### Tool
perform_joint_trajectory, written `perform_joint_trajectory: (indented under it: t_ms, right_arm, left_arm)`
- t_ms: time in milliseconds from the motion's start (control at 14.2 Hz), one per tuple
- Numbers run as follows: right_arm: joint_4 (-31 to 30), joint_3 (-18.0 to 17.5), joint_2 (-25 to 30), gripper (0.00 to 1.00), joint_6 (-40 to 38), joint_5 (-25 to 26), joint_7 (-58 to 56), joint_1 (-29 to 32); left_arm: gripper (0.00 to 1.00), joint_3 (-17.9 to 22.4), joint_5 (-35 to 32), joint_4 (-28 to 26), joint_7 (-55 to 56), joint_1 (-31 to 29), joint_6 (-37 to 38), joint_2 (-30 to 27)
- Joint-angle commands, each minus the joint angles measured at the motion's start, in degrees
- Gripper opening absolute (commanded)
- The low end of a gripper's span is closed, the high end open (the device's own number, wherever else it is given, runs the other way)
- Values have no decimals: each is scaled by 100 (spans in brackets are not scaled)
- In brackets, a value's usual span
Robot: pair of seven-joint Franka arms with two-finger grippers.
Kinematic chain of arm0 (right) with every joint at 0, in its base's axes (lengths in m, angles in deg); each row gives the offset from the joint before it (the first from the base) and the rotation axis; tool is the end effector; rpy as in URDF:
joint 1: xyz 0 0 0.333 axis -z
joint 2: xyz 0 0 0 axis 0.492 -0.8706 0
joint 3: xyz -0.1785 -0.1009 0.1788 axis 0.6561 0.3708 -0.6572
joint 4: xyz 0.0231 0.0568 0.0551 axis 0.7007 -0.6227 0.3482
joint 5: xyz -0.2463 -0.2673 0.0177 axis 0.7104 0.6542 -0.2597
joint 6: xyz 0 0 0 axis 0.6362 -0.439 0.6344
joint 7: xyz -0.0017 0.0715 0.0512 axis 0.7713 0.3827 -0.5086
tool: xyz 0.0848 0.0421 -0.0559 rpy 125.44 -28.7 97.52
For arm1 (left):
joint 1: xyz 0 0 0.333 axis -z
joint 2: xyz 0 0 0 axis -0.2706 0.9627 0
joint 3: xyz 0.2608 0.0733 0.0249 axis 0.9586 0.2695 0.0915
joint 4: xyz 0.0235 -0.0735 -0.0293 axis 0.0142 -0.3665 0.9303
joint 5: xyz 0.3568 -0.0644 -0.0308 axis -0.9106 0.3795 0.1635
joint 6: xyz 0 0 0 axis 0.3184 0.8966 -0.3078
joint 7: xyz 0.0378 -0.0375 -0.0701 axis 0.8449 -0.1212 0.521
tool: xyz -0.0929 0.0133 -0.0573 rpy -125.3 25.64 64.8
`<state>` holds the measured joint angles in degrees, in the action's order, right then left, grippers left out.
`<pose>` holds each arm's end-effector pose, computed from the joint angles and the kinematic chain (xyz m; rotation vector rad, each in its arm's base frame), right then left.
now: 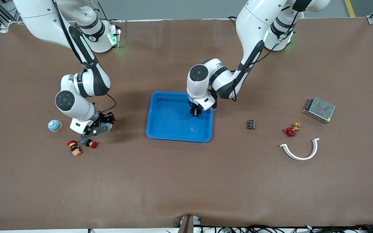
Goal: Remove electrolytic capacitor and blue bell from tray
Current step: 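Carry the bell toward the first bell while the left gripper grasps the second capacitor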
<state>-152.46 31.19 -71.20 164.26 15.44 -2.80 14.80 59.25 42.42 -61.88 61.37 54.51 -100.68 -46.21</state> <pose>0.5164 0.0990 0.1895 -3.0761 -0.5149 0.0948 0.4085 -0.4584 0.1686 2.2231 2.1387 -0.0072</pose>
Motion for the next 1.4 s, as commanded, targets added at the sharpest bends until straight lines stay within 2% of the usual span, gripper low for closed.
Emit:
perform_joint_trajectory:
  t_ms: [0, 211, 773, 913, 1335]
  right_arm:
    - [-95, -25, -38, 24, 236, -60, -26, 0]
    - [-157, -33, -91, 24, 413, -52, -26, -44]
    - [-157, -25, -179, 24, 562, -52, -34, -61]
    - [-157, -25, -197, 24, 562, -52, -34, -70]
    - [-157, -25, -232, 25, 641, -52, -34, -79]
  left_arm:
    - [0, 36, -173, 128, -18, 48, 52, 74]
    - [0, 36, -182, 137, -72, 48, 148, 31]
    - [0, 1, -164, 1015, -861, -49, 1466, -22]
    - [0, 1, -138, 1095, -1413, -75, 1633, -92]
    - [0, 18, -76, 1051, -4120, -408, 1669, -259]
